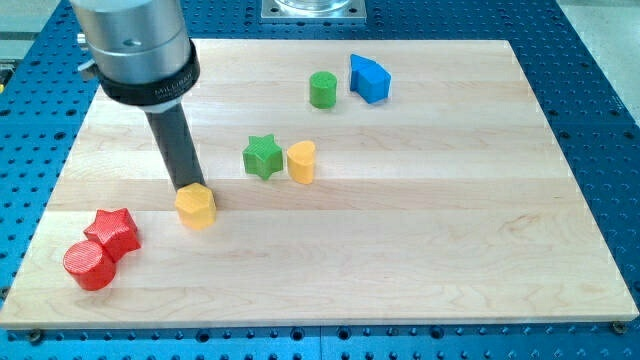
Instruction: Move the green star into the red star
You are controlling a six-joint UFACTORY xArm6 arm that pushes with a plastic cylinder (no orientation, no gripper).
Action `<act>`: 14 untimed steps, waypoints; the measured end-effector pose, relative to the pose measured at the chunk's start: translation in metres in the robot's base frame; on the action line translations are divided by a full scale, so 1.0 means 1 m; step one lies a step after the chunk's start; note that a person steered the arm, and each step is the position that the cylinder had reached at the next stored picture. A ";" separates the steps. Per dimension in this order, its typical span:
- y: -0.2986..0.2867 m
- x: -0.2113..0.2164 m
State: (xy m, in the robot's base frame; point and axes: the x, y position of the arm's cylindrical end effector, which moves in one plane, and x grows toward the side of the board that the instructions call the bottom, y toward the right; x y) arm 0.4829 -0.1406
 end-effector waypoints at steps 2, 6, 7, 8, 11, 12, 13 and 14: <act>0.015 0.047; 0.043 0.078; 0.018 0.054; 0.021 0.060; 0.228 0.078; 0.270 0.011; 0.256 -0.046; 0.220 -0.071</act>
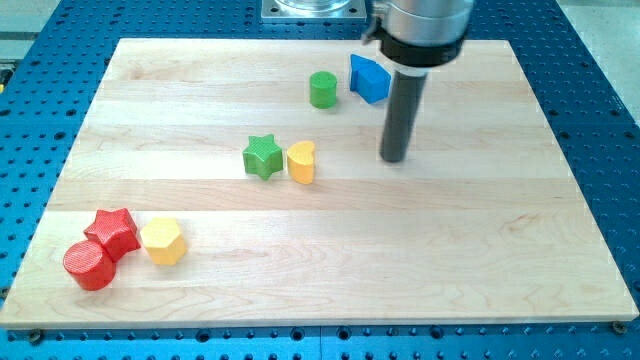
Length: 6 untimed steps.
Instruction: Move the green star into the red star
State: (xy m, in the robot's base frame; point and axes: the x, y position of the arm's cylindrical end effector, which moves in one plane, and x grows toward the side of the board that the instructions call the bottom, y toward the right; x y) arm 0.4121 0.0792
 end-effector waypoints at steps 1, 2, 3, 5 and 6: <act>-0.039 -0.018; -0.080 -0.015; -0.121 0.002; -0.205 0.068; -0.222 0.097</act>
State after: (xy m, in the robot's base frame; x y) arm 0.5093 -0.1427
